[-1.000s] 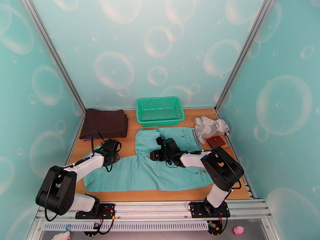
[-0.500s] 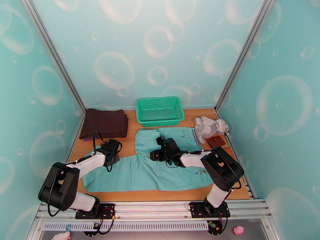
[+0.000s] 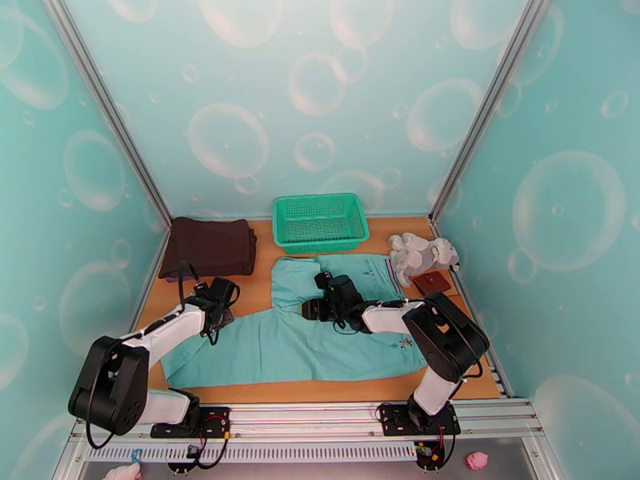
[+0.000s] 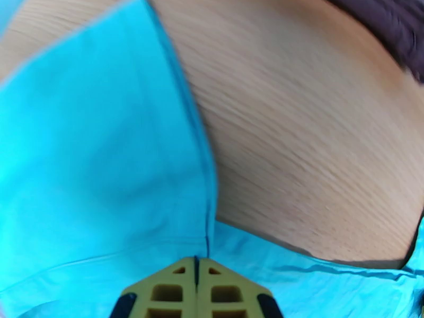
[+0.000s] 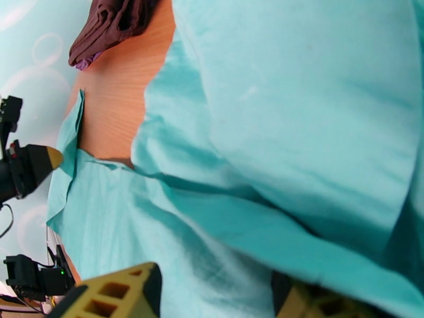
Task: Fold and stack the trousers
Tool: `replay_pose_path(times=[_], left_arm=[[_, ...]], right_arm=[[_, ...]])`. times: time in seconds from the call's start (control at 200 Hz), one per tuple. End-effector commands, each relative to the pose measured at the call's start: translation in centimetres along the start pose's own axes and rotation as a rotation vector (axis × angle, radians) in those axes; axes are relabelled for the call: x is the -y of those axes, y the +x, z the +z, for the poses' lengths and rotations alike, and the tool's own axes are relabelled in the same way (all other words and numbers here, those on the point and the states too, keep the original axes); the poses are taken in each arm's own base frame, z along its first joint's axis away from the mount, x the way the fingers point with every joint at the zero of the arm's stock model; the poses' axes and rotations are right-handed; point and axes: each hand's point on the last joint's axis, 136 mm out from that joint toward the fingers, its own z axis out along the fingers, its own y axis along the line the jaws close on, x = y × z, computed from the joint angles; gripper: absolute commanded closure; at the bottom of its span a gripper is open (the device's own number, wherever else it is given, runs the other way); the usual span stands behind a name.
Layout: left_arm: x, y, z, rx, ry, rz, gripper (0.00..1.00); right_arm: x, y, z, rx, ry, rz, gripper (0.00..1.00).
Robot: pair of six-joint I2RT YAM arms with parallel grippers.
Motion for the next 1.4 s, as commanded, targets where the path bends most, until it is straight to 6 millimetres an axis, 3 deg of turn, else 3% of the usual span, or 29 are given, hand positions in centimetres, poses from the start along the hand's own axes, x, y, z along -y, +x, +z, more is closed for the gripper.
replay_pose_path(times=[0.0, 0.085, 0.155, 0.28, 0.44, 0.475, 0.51, 0.675, 0.765, 0.845, 0.915, 0.97, 1.185, 1.26, 1.395], left_arm=[[-6.4, -3.5, -5.1, 0.137, -0.172, -0.154, 1.00], [-9.5, -5.5, -8.4, 0.201, -0.154, -0.348, 1.00], [-10.5, -7.6, -11.0, 0.283, -0.070, -0.443, 1.00], [-16.6, -8.7, -15.2, 0.483, -0.080, -0.653, 1.00], [-21.3, -7.6, -15.6, 0.513, -0.188, -0.742, 1.00], [-21.5, -7.6, -15.9, 0.526, -0.187, -0.749, 0.75], [-22.2, -7.2, -16.3, 0.536, -0.211, -0.797, 0.61], [-22.9, -7.6, -19.4, 0.717, -0.112, -0.917, 0.45], [-19.4, -9.6, -17.4, 0.669, 0.054, -0.795, 0.35], [-13.5, -9.9, -12.6, 0.490, 0.268, -0.649, 0.29], [-6.7, -8.7, -9.8, 0.338, 0.489, -0.500, 0.23], [-3.6, -6.9, -8.7, 0.289, 0.497, -0.425, 0.22], [8.3, -0.2, -8.2, 0.192, 0.569, -0.034, 0.21], [12.5, 0.4, -9.3, 0.228, 0.619, 0.103, 0.21], [19.0, 0.2, -9.4, 0.252, 0.699, 0.282, 0.20]], right_arm=[[3.4, 2.7, -0.1, -0.071, 0.100, 0.066, 0.40], [3.4, 2.7, -0.1, -0.071, 0.090, 0.072, 0.40], [3.2, 2.8, 0.0, -0.077, 0.073, 0.077, 0.40], [2.6, 2.5, -0.5, -0.068, 0.057, 0.066, 0.40], [2.1, 1.9, -1.3, -0.030, 0.060, 0.048, 0.40], [1.9, 1.8, -1.4, -0.026, 0.056, 0.043, 0.40], [1.7, 1.8, -1.5, -0.025, 0.048, 0.038, 0.40], [0.4, 1.2, -2.1, 0.005, 0.011, -0.001, 0.40], [0.2, 0.9, -2.4, 0.024, 0.013, -0.022, 0.39], [-0.1, 0.4, -2.6, 0.036, 0.000, -0.030, 0.39], [-0.5, 0.1, -2.8, 0.044, -0.007, -0.032, 0.39], [-0.7, 0.1, -2.9, 0.042, 0.003, -0.023, 0.39], [-1.0, 1.2, -3.6, 0.092, -0.016, 0.097, 0.39], [-0.5, 0.9, -4.8, 0.131, 0.035, 0.121, 0.37], [2.9, 0.0, -7.7, 0.203, 0.145, 0.230, 0.36]])
